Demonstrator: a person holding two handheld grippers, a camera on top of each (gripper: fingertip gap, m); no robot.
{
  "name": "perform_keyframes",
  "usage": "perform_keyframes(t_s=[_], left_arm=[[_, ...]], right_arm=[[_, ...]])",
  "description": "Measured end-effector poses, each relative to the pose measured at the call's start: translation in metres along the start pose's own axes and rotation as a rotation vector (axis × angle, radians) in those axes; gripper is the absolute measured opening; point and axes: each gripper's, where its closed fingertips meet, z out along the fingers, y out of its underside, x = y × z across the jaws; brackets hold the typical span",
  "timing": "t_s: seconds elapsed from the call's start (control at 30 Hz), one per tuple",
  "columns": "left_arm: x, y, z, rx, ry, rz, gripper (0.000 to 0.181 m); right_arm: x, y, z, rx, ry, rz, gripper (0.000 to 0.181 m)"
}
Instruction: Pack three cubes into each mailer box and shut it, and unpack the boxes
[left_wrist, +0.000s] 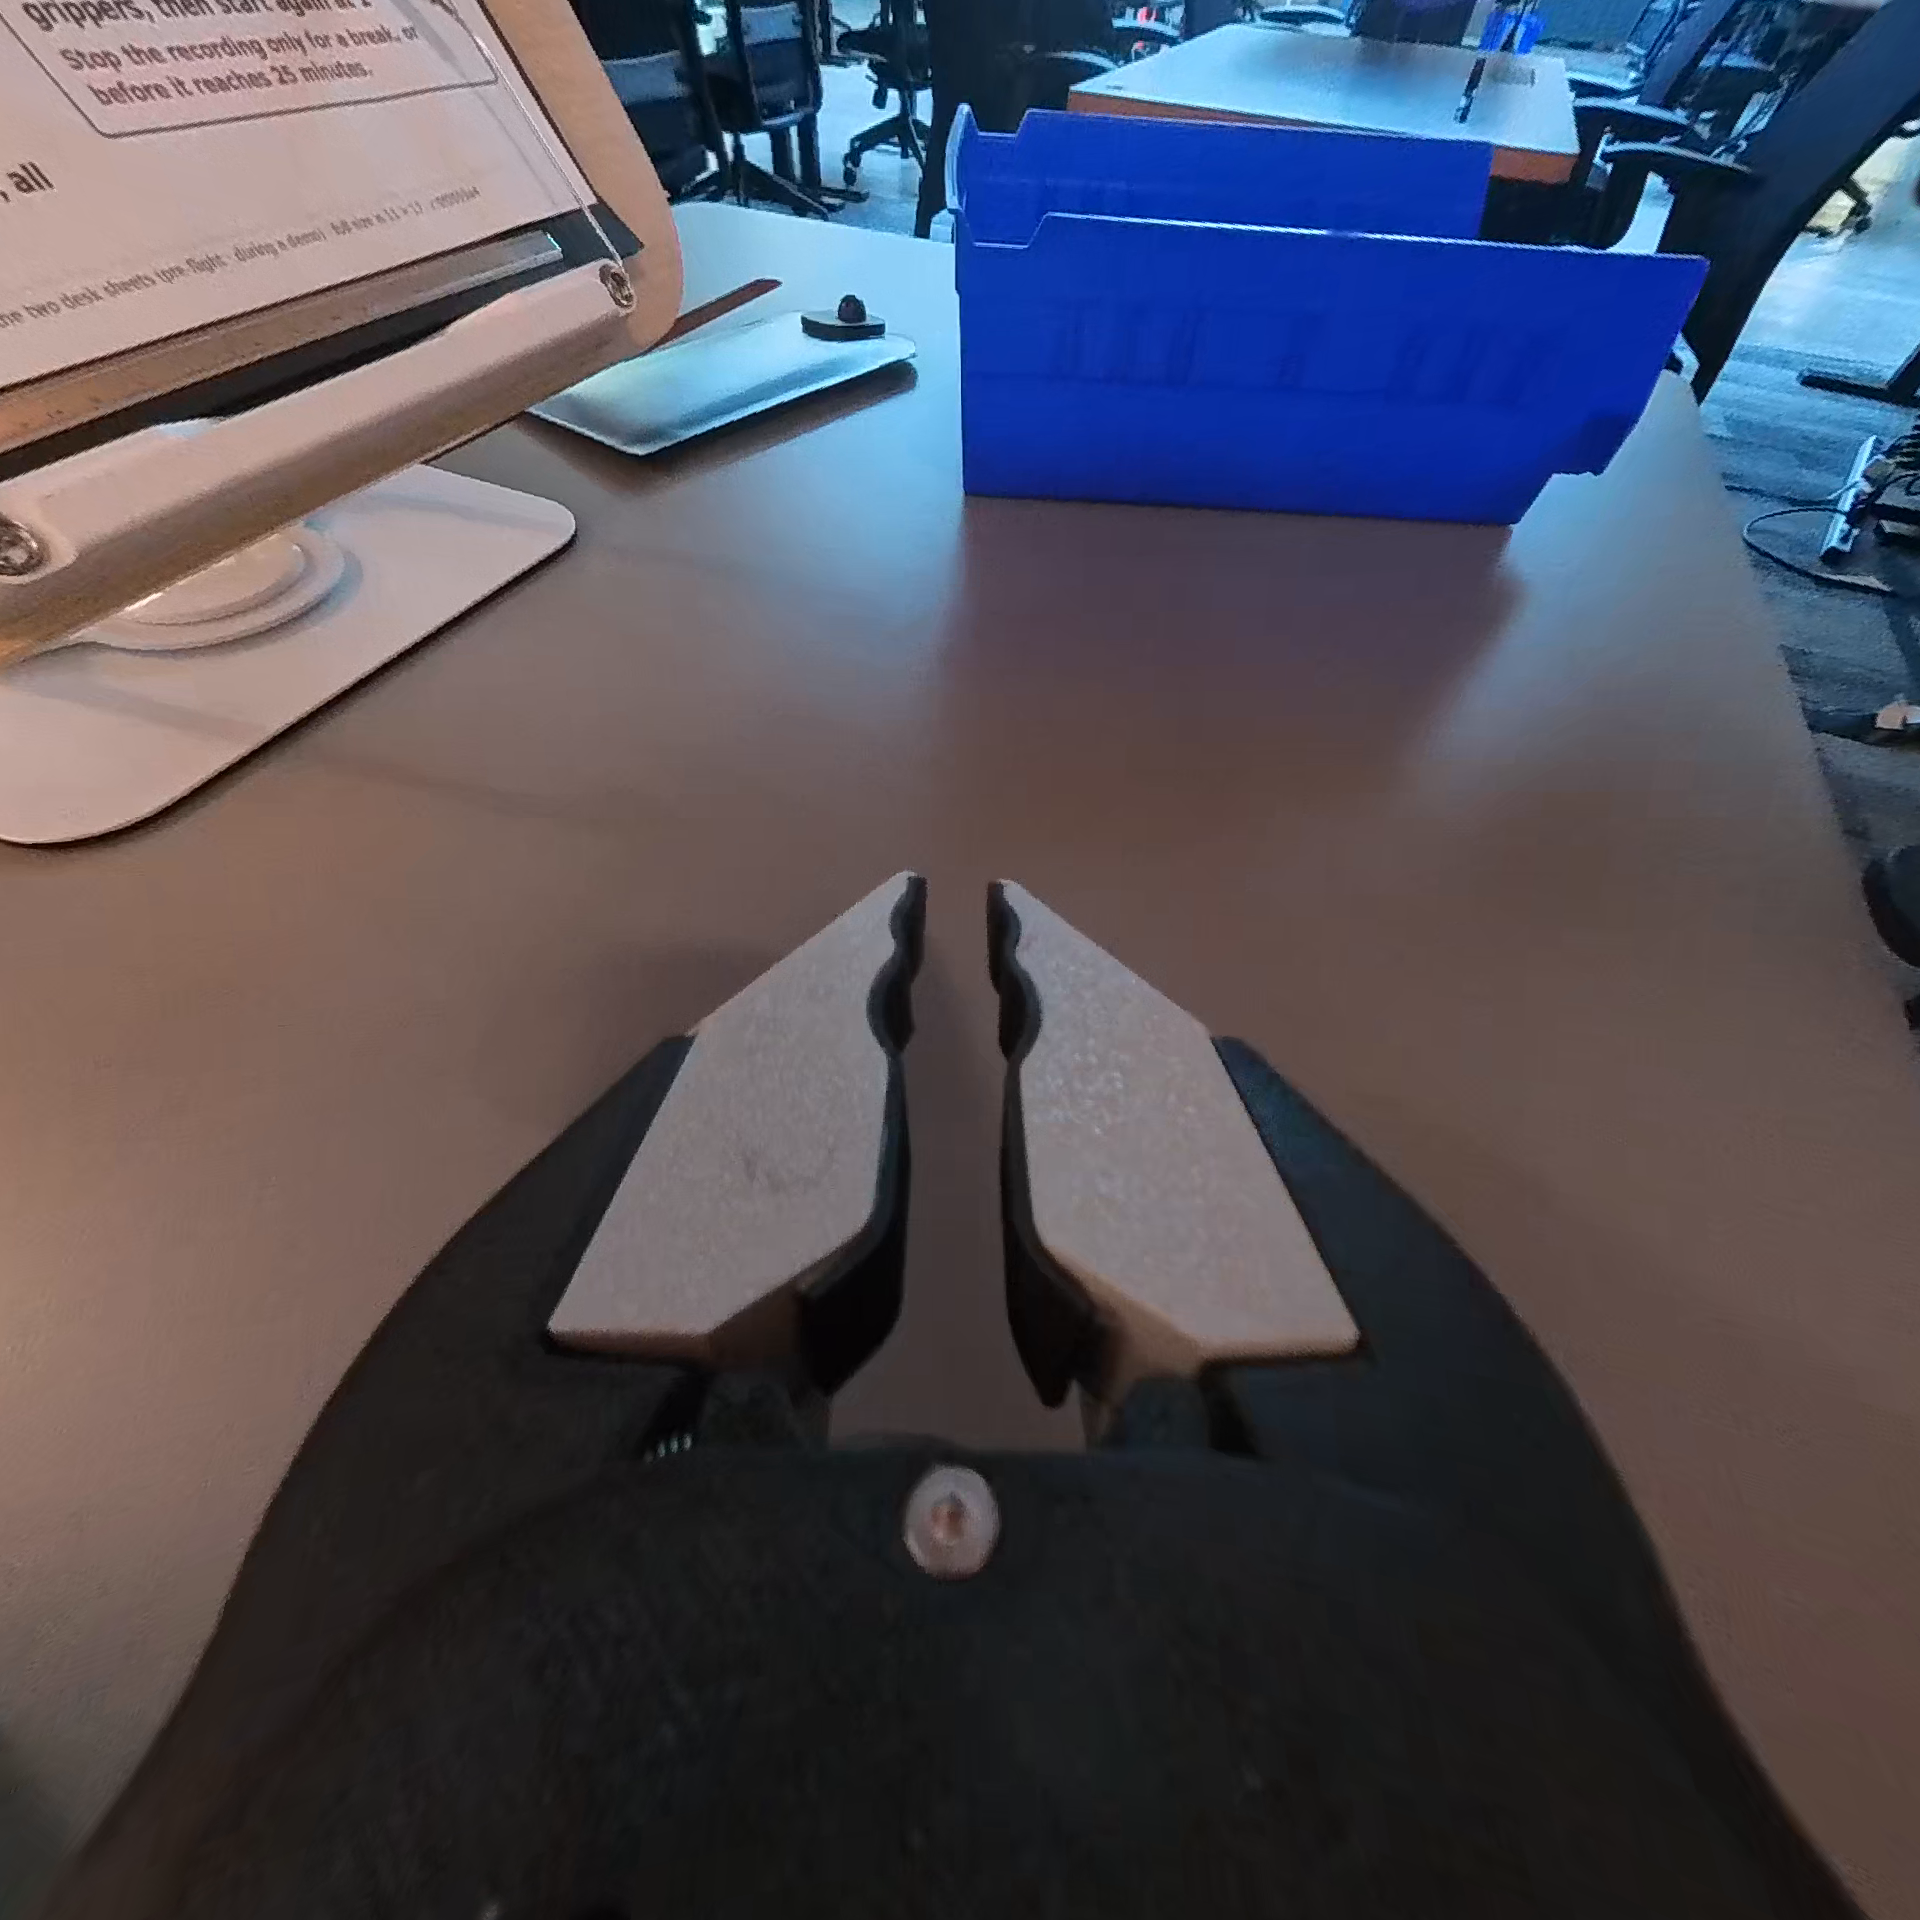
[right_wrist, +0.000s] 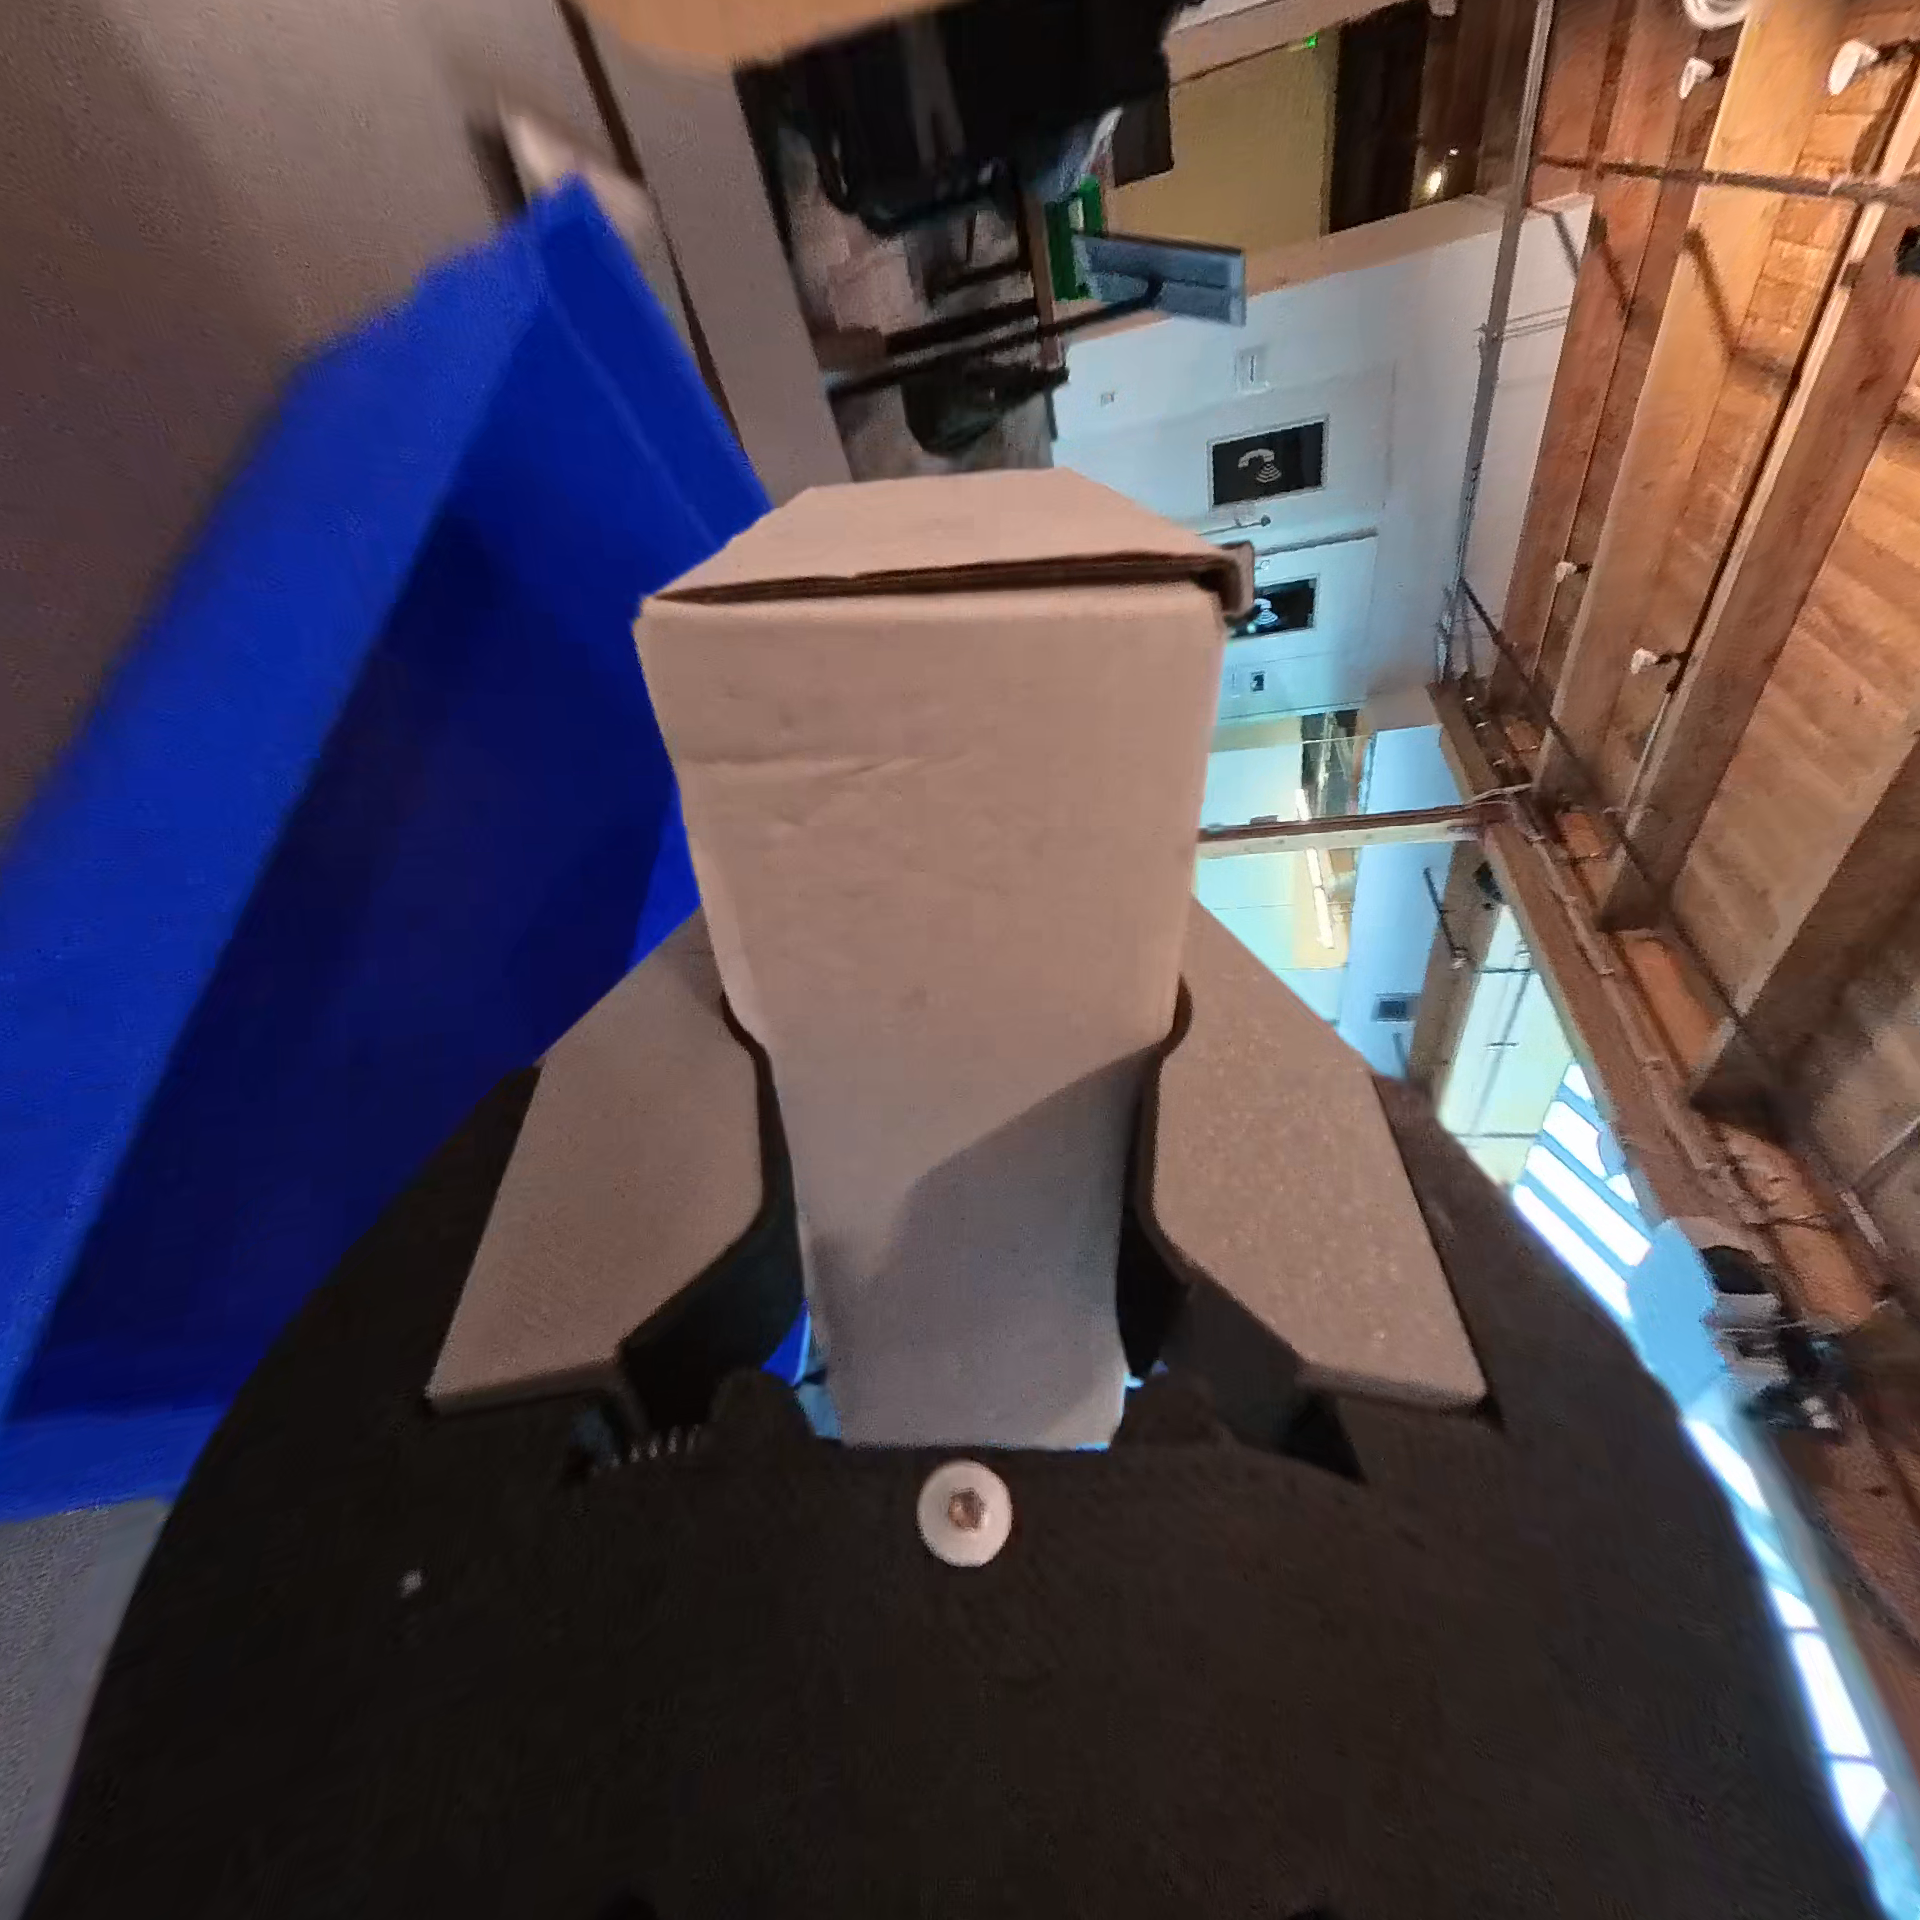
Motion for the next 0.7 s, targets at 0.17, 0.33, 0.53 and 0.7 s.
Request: perform_keyframes(t_s=[0.17, 0.33, 0.53, 0.7], left_arm=[[0.000, 0.004, 0.003, -0.031, -0.014, 0.005, 0.010], [0.001, 0.008, 0.007, -0.068, -0.023, 0.015, 0.010], [0.005, 0.012, 0.009, -0.100, 0.011, 0.001, 0.010], [0.006, 0.018, 0.011, -0.140, 0.024, -0.039, 0.010]], right_arm=[[-0.026, 0.021, 0.042, 0.042, -0.020, -0.147, 0.071], [-0.059, 0.010, 0.092, 0.082, -0.114, -0.275, 0.074], [-0.124, 0.040, 0.116, -0.059, -0.499, -0.245, 0.097], [-0.117, 0.092, 0.102, -0.231, -0.566, -0.264, 0.090]])
